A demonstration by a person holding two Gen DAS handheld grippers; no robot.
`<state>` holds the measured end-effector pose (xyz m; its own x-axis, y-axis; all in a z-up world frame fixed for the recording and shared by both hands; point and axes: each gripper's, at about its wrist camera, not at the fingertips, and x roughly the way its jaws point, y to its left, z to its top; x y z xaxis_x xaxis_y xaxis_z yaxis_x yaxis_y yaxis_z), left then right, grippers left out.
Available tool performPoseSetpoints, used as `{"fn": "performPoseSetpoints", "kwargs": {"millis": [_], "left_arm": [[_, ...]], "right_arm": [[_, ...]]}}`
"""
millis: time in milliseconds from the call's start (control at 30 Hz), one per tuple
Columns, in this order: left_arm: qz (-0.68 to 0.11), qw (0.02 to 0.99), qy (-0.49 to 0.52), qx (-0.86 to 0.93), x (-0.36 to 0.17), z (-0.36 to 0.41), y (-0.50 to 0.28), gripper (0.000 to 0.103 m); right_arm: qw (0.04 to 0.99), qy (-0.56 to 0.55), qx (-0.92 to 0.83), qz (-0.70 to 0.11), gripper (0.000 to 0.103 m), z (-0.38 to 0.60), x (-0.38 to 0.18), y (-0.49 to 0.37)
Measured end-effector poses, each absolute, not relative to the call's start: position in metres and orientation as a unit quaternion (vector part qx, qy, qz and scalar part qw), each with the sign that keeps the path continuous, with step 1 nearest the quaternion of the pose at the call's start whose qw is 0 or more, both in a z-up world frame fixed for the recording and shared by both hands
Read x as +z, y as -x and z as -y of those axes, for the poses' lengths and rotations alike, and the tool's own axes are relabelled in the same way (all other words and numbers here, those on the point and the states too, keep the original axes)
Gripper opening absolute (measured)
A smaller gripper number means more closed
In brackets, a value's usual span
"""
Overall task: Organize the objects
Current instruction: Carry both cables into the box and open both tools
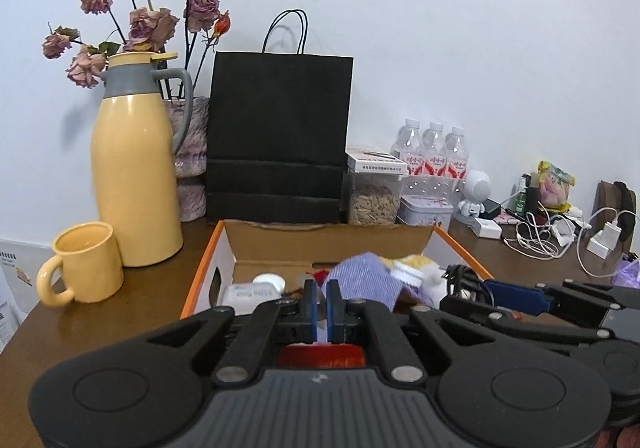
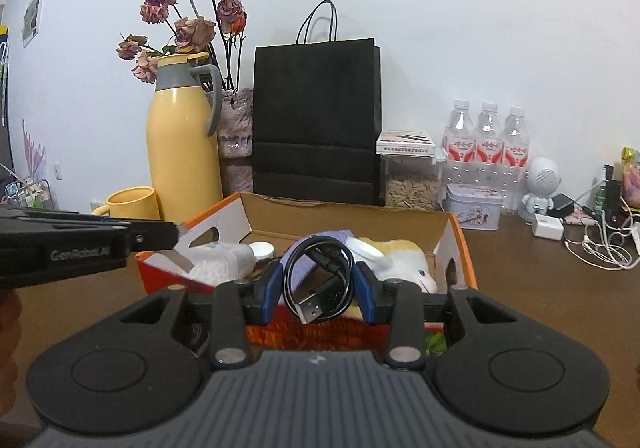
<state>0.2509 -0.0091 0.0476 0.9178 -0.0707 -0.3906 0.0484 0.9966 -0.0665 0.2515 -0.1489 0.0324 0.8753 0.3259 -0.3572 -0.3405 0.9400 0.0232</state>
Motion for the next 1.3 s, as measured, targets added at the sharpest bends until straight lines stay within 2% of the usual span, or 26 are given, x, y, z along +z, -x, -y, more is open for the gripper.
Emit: {"fn": "performPoseSetpoints", "kwargs": {"millis": [533, 1067, 1133, 1167, 1200, 1233, 1267, 1300], "left_arm": [[-0.202, 0.979, 0.037, 0.003, 0.047, 0.005, -0.331, 0.003], [-0.219, 0.976, 0.007, 0.002, 0.032, 0.004, -0.374, 0.004], [-0.222, 0.975, 0.001, 0.007, 0.03, 0.005, -0.374, 0.01], [-0.225, 0.974, -0.001, 0.008, 0.029, 0.006, -0.375, 0.019], [-0.229, 0.973, -0.003, 0.013, 0.029, 0.006, -0.376, 0.037], [-0.23, 0.973, -0.003, 0.017, 0.028, 0.005, -0.376, 0.046], [-0.228, 0.973, -0.004, 0.021, 0.028, 0.004, -0.375, 0.062], [-0.227, 0.973, -0.006, 0.026, 0.028, 0.004, -0.375, 0.075]], "right_arm": [[0.966, 0.03, 0.179, -0.183, 0.039, 0.131, 0.034, -0.323], [0.963, 0.024, 0.171, -0.207, 0.039, 0.134, 0.018, -0.367], [0.962, 0.026, 0.171, -0.211, 0.04, 0.134, 0.016, -0.368], [0.962, 0.028, 0.17, -0.212, 0.046, 0.133, 0.016, -0.368], [0.962, 0.031, 0.167, -0.213, 0.052, 0.133, 0.016, -0.367], [0.963, 0.032, 0.164, -0.213, 0.068, 0.133, 0.016, -0.367], [0.963, 0.033, 0.16, -0.213, 0.08, 0.134, 0.016, -0.366], [0.964, 0.036, 0.156, -0.211, 0.083, 0.134, 0.016, -0.365]]}}
